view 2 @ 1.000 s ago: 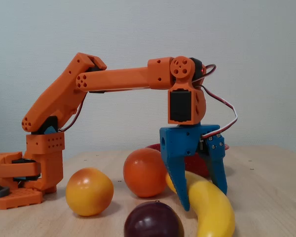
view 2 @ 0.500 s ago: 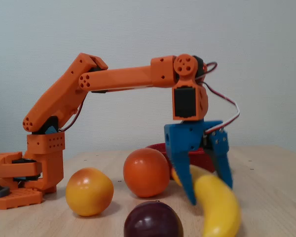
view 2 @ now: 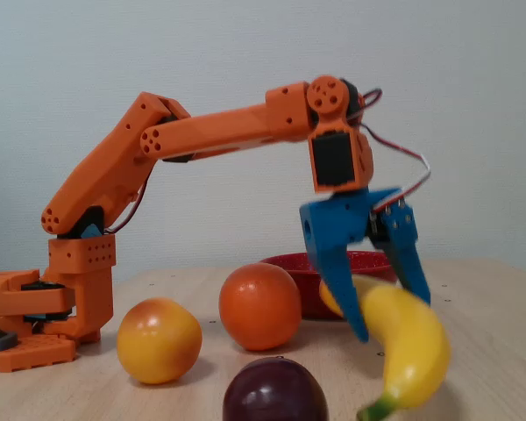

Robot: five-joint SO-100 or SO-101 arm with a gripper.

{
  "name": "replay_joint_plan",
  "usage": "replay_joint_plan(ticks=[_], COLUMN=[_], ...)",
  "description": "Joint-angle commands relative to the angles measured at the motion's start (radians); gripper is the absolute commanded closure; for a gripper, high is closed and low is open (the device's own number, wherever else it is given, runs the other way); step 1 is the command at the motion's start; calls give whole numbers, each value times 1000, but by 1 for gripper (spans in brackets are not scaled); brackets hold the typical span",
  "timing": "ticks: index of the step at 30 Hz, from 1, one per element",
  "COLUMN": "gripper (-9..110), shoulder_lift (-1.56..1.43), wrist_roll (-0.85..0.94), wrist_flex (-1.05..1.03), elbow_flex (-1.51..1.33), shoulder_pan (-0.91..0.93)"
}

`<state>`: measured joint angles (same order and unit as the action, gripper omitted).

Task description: Put banana in the red bowl.

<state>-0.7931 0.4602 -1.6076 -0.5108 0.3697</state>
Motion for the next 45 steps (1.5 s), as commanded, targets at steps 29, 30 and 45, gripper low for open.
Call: replay_joint_plan(ticks=[29,30,45], gripper=[102,102,102], shoulder_lift=[-1239,-1281,-1384], wrist_roll=[37,44,-25], wrist_flex=[229,235,288], elbow_flex=[-937,-980,-1065], shoulder_pan=[15,17,-192])
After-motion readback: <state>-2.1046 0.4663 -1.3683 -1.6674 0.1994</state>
